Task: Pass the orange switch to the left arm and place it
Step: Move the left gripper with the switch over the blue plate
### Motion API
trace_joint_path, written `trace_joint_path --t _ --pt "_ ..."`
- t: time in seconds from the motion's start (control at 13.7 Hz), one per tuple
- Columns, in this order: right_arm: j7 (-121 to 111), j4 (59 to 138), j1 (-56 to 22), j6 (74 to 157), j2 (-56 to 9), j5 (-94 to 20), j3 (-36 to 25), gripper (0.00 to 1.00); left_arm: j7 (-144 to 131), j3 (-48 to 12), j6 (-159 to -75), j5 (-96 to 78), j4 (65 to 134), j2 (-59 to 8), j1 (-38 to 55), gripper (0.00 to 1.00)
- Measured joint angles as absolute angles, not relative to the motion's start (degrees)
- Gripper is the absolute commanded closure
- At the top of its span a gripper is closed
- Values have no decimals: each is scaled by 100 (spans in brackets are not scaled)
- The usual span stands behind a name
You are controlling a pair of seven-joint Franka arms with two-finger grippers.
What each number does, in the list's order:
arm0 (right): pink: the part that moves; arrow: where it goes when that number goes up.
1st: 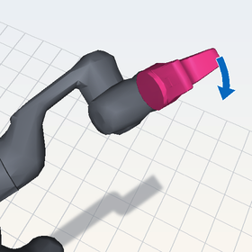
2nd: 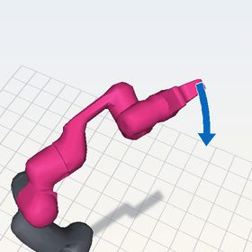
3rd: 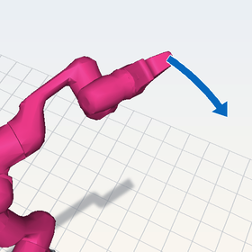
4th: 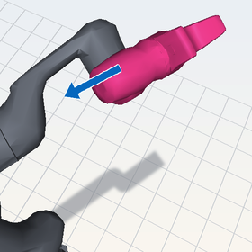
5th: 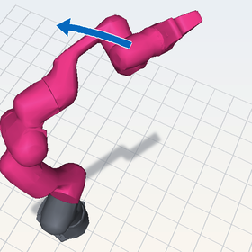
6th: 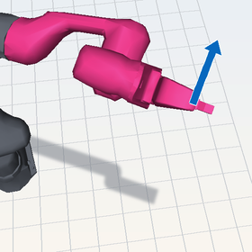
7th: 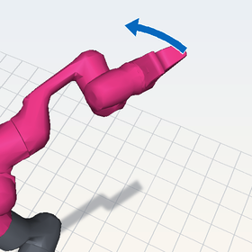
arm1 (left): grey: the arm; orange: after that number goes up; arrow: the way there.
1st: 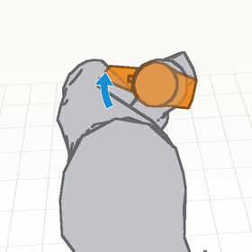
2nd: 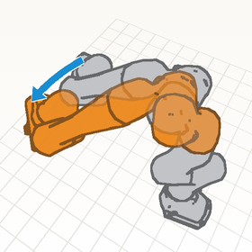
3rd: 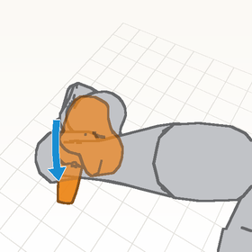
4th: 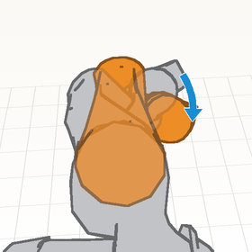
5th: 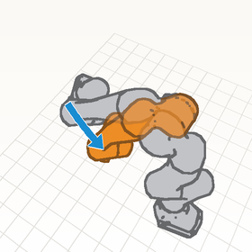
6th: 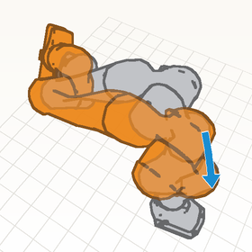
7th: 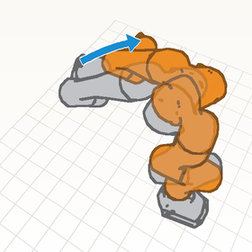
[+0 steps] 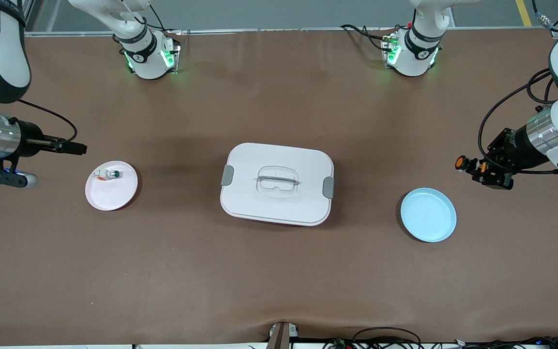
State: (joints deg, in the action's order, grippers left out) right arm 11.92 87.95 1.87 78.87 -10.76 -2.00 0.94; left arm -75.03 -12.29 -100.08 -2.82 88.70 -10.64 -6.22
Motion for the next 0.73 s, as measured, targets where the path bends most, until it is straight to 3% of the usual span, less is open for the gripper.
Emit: trace_joint_path --t 0.29,0.73 --pt "1190 8639 190 7608 -1063 -118 80 0 -7916 -1226 -10421 151 9187 -1209 -657 100" --pt "646 8611 187 8039 -986 -111 107 0 -8072 -1224 -10782 282 9354 -1535 -667 100"
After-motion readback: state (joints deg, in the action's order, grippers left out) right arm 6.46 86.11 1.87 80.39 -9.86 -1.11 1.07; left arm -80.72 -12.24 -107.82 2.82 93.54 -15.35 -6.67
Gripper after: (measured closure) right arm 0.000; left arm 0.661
